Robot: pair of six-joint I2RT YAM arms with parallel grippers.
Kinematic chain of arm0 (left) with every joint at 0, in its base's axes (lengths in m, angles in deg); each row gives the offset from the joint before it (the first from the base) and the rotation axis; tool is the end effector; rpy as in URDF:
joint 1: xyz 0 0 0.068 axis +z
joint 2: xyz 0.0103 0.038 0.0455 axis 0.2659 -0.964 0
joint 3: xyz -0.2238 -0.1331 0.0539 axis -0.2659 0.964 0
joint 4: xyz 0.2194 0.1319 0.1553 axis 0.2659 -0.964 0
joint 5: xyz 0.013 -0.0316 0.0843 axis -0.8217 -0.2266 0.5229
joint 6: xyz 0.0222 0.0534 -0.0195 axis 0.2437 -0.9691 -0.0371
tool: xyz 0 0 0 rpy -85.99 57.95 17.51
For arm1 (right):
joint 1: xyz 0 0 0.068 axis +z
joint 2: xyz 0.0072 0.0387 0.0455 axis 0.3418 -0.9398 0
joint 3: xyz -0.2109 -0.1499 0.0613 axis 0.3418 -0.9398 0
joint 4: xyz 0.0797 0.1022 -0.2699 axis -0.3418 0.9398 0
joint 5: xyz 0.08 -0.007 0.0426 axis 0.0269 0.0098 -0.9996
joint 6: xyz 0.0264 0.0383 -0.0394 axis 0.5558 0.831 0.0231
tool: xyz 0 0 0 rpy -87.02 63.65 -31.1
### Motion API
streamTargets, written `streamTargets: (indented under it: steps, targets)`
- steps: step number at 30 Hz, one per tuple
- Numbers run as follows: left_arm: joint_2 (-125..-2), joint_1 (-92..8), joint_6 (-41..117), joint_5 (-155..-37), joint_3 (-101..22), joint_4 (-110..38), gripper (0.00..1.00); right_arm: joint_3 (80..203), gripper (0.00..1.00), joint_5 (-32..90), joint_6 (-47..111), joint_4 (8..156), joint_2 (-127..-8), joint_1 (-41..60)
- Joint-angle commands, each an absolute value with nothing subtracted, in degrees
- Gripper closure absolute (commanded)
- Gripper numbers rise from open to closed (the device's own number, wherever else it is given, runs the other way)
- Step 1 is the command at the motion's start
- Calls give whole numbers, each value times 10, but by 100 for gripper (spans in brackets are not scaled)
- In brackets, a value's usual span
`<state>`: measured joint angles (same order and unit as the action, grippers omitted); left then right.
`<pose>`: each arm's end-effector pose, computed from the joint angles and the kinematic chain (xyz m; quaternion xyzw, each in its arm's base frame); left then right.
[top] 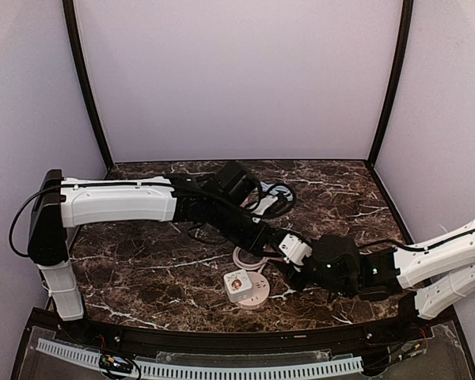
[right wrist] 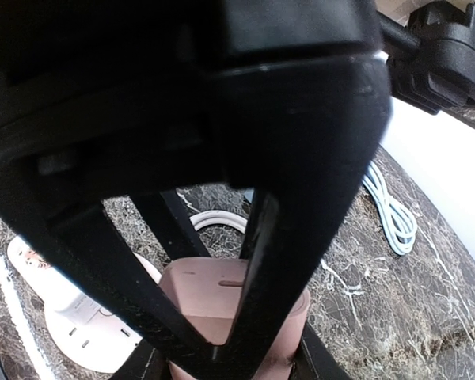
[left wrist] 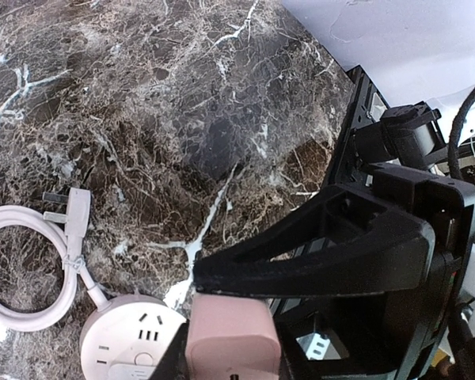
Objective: Insert the plug
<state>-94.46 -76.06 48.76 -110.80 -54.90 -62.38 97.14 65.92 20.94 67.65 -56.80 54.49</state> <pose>0.2130 -0.4154 0.2426 0.3708 0.8237 -0.3952 0.1670 0.1008 0.2787 0.1720 -0.4145 0.7186 0.1178 0.5459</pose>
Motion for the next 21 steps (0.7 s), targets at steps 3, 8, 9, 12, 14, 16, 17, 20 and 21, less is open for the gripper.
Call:
streamTargets:
  steps: [3,8,9,12,14,16,17,20,21]
  targets:
    - [-891,-750,468,-1062,-511,-636,99,973,39,681,265,666,-530,553]
    - [-803,-744,469,-979,-423,-649,99,975,16,670,330,725,-484,552]
    - [-780,-741,472,-955,-411,-652,99,978,16,653,341,741,-482,553]
    - [-733,-733,478,-911,-354,-667,99,991,15,593,364,780,-490,553]
    - [-701,-724,480,-887,-320,-673,99,1003,15,542,367,800,-506,553]
    - [-671,-713,481,-865,-290,-675,99,1015,16,485,358,809,-528,554]
    - [-655,-706,481,-856,-282,-677,99,1024,16,463,352,811,-543,555]
    - [-627,-696,479,-836,-251,-688,99,1044,18,401,318,812,-585,559]
    - [-616,-692,477,-825,-242,-690,99,1052,18,386,308,812,-602,560]
